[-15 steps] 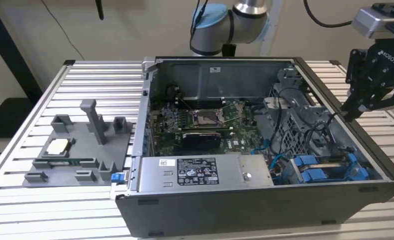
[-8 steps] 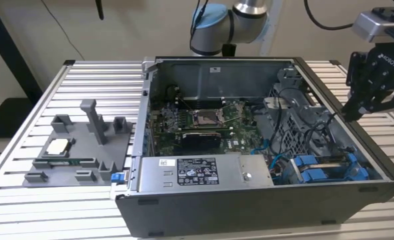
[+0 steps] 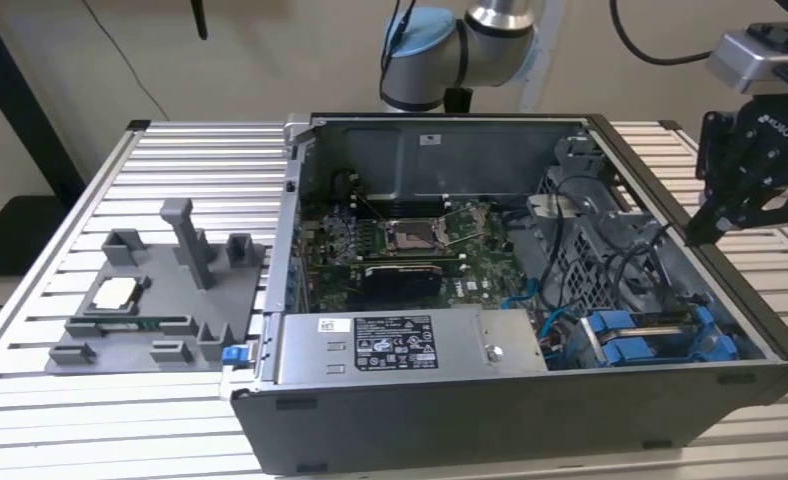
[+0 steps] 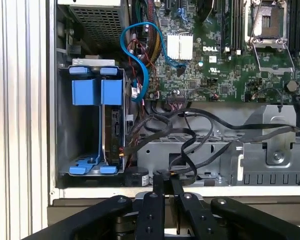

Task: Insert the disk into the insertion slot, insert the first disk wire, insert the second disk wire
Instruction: 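Insert the second disk wire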

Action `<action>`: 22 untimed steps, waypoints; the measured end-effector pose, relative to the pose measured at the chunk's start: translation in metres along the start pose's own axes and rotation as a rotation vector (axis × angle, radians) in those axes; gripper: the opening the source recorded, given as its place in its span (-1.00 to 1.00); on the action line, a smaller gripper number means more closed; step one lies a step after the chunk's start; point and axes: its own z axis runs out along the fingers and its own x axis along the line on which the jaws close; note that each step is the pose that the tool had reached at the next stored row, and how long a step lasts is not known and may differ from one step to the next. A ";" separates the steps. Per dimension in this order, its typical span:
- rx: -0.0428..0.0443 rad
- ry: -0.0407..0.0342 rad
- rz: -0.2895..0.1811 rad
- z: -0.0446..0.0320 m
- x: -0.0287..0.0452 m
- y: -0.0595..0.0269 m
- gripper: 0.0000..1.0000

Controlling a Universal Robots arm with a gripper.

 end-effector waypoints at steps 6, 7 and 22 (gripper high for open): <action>-0.0007 -0.0158 0.000 -0.0024 0.0043 0.0009 -0.67; -0.0006 -0.0190 0.000 -0.0027 0.0047 0.0016 -0.67; 0.0017 -0.0405 -0.001 -0.0037 0.0177 0.0364 -0.67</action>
